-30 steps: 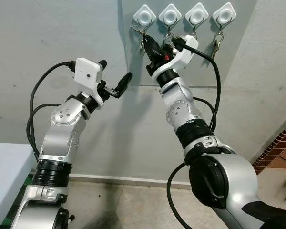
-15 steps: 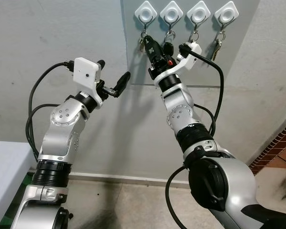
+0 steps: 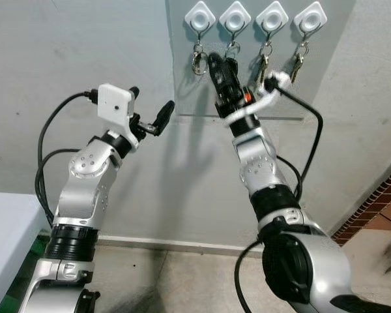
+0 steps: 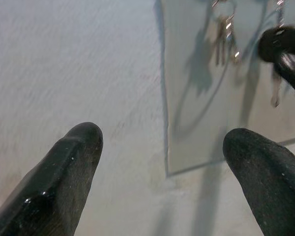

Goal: Hang keys on a hook

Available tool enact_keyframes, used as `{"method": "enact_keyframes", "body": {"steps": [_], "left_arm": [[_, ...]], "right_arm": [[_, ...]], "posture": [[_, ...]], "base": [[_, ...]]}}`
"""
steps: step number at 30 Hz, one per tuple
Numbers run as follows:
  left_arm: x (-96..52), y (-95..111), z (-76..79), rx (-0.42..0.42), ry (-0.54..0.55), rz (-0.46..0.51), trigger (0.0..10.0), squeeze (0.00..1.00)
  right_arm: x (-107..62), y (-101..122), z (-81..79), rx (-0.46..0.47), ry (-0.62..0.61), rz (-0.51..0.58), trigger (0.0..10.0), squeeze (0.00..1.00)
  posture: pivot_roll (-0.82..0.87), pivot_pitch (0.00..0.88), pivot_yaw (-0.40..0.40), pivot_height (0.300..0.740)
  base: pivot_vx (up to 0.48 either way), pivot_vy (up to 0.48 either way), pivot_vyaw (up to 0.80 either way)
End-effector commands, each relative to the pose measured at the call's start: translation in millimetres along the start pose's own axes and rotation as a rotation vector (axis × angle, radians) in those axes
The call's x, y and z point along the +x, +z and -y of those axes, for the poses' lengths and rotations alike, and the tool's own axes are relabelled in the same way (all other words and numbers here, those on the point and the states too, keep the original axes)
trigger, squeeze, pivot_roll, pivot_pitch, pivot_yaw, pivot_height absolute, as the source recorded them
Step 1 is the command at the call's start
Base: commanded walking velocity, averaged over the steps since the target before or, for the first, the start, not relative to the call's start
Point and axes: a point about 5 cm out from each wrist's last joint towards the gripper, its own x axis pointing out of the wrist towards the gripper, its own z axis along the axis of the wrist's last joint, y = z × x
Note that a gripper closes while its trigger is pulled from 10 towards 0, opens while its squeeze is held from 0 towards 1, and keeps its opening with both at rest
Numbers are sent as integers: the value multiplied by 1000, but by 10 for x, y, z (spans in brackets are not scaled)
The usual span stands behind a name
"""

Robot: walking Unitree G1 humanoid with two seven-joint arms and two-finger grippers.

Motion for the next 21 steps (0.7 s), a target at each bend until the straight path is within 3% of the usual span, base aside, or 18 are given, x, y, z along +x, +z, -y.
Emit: {"method": "enact_keyframes", "body": {"steps": [1, 4, 5, 7, 9, 10, 13, 16, 17, 18, 20, 21], "left_arm": [[-91, -165, -83, -4, 65, -47, 10000, 0], [-139, -292, -92, -27, 99, -78, 10000, 0], [-209, -442, -98, -37, 137, -109, 10000, 0], [-235, -503, -96, -36, 147, -123, 10000, 0], [-315, -703, -74, -39, 177, -170, 10000, 0], [-315, -703, -74, -39, 177, -170, 10000, 0], [-383, -884, -57, -25, 199, -216, 10000, 0], [-476, -1089, -45, -56, 217, -280, 10000, 0], [-552, -1231, -32, -100, 232, -331, 10000, 0], [-552, -1231, -32, -100, 232, -331, 10000, 0], [-620, -1348, -12, -115, 245, -374, 10000, 0], [-747, -1511, 25, -125, 266, -445, 10000, 0]], "right_arm": [[-134, -122, 26, -27, 2, -62, 10000, 1000], [-291, -179, 117, -46, -32, -97, 10000, 1000], [-499, -258, 235, -87, -87, -151, 10000, 1000], [-582, -292, 281, -111, -109, -179, 10000, 1000], [-882, -401, 439, -140, -203, -252, 10000, 1000], [-882, -401, 439, -140, -203, -252, 10000, 1000], [-1157, -495, 558, -179, -293, -329, 10000, 1000], [-1474, -554, 710, -338, -442, -456, 10000, 1000], [-1692, -573, 800, -399, -542, -525, 10000, 1000], [-1692, -573, 800, -399, -542, -525, 10000, 1000], [-1858, -588, 853, -438, -601, -581, 10000, 1000], [-2105, -614, 911, -490, -686, -670, 10000, 1000]], "posture": [[50, 21, 43, 740], [45, 15, 41, 740], [43, 12, 41, 740], [39, 7, 39, 740], [33, 0, 36, 740], [33, 0, 36, 740], [28, 0, 34, 740], [20, 0, 33, 740], [16, 0, 34, 740], [16, 0, 34, 740], [16, 0, 33, 740], [9, 0, 33, 740]], "base": [[0, 0, 0], [0, 0, 0], [0, 0, 0], [0, 0, 0], [0, 0, 0], [0, 0, 0], [0, 0, 0], [0, 0, 0], [0, 0, 0], [0, 0, 0], [0, 0, 0], [0, 0, 0]]}}
